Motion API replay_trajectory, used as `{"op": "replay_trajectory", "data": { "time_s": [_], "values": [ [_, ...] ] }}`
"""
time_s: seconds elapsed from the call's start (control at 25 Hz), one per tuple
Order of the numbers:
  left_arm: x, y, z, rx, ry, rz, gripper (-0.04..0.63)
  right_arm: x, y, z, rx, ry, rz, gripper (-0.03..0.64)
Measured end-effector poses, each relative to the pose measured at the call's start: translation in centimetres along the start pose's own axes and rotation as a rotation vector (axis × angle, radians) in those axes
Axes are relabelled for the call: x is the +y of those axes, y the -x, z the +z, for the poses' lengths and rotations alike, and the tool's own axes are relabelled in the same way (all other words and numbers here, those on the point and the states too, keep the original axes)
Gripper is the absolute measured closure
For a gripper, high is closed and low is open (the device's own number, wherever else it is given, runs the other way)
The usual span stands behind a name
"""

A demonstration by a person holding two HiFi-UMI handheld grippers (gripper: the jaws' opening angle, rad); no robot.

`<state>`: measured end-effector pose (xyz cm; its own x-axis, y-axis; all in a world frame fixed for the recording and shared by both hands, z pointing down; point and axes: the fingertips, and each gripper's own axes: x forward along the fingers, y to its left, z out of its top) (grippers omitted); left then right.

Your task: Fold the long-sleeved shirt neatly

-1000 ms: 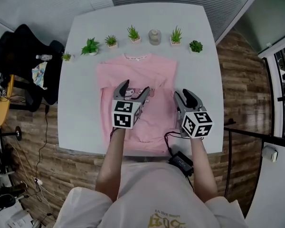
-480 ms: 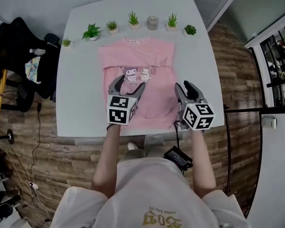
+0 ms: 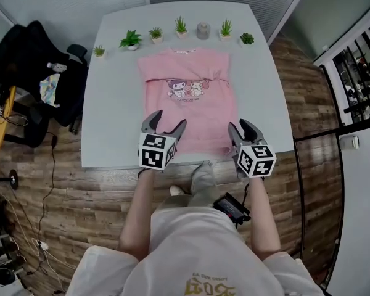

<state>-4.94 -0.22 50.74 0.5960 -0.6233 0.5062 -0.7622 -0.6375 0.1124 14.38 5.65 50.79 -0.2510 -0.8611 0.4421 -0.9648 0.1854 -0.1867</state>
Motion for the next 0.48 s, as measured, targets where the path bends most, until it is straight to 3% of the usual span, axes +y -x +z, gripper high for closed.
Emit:
{"op": "replay_trajectory", "data": {
  "time_s": [0.48],
  "values": [
    [0.1, 4.4, -6.3, 0.068, 0.005, 0.017, 0.258, 1.6, 2.6, -5.1, 0.056, 0.015, 0.005, 0.446]
  ]
}}
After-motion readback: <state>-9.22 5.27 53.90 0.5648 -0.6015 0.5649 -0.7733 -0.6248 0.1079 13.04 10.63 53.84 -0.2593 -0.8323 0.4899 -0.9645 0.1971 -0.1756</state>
